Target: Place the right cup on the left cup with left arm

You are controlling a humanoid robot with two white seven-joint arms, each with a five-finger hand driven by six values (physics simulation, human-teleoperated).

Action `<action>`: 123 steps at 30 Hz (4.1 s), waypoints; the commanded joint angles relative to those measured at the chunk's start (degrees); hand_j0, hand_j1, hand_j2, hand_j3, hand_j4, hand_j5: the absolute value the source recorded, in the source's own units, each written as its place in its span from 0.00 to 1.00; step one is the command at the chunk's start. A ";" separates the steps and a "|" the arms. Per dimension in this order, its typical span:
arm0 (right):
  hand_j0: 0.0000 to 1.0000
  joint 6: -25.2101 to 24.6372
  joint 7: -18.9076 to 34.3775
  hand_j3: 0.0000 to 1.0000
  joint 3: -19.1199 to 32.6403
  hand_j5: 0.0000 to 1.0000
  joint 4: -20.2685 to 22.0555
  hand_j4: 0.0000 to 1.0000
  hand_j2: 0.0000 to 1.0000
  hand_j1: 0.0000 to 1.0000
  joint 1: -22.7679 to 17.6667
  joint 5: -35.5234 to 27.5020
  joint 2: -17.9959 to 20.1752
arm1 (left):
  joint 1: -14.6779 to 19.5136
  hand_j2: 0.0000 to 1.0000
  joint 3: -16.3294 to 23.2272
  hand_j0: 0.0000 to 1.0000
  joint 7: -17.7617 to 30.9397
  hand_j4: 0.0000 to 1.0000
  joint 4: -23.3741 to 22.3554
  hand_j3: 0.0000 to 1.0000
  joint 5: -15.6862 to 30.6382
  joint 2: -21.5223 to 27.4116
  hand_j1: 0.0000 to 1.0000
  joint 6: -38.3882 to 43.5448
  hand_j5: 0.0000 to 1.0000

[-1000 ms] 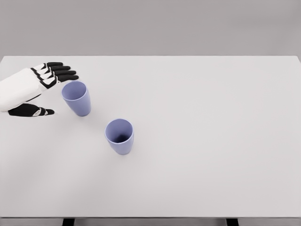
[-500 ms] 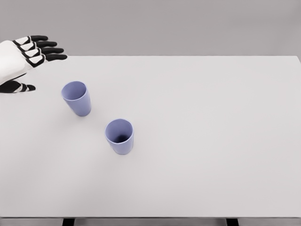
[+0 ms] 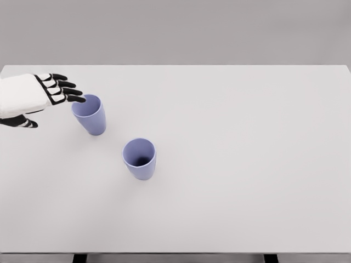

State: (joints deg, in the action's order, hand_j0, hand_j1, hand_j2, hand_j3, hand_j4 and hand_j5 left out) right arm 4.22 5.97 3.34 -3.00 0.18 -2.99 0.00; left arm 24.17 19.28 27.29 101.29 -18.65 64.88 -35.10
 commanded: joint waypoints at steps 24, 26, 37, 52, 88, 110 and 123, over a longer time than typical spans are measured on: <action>1.00 0.00 0.01 1.00 0.00 1.00 -0.07 1.00 1.00 1.00 0.00 0.00 0.00 | 46.40 1.00 54.45 1.00 4.79 1.00 0.14 1.00 18.82 -2.57 1.00 0.10 1.00; 1.00 0.00 0.01 1.00 0.00 1.00 0.01 1.00 1.00 1.00 0.00 0.00 0.00 | 50.18 1.00 58.15 1.00 4.79 1.00 0.14 1.00 21.19 -3.09 1.00 0.10 1.00; 1.00 0.00 0.01 1.00 0.00 1.00 0.01 1.00 1.00 1.00 0.00 0.00 0.00 | 63.10 1.00 70.89 1.00 4.52 1.00 0.14 1.00 27.35 -9.42 1.00 0.10 1.00; 1.00 0.00 0.01 1.00 0.00 1.00 0.01 1.00 1.00 1.00 0.00 0.00 0.00 | 64.51 1.00 72.83 1.00 4.35 1.00 0.05 1.00 22.25 -13.38 1.00 0.10 1.00; 1.00 0.00 0.01 1.00 0.00 1.00 0.01 1.00 1.00 1.00 0.00 0.00 0.00 | 49.40 1.00 59.03 1.00 4.17 1.00 -0.74 1.00 9.33 -15.49 1.00 0.38 1.00; 1.00 0.00 0.01 1.00 0.00 1.00 0.01 1.00 1.00 1.00 0.00 0.00 0.00 | 45.70 1.00 58.94 1.00 4.17 1.00 -3.20 1.00 6.69 -16.72 1.00 0.30 1.00; 1.00 0.00 0.01 1.00 0.00 1.00 0.01 1.00 1.00 1.00 0.00 0.00 0.00 | 44.83 1.00 59.30 1.00 4.17 1.00 -3.29 1.00 6.61 -17.86 1.00 0.39 1.00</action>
State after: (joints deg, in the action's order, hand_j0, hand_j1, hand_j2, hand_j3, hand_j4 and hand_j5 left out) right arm 4.22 5.97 3.34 -3.01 0.18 -2.99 0.00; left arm 68.64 78.57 31.49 98.02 -12.39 47.24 -34.80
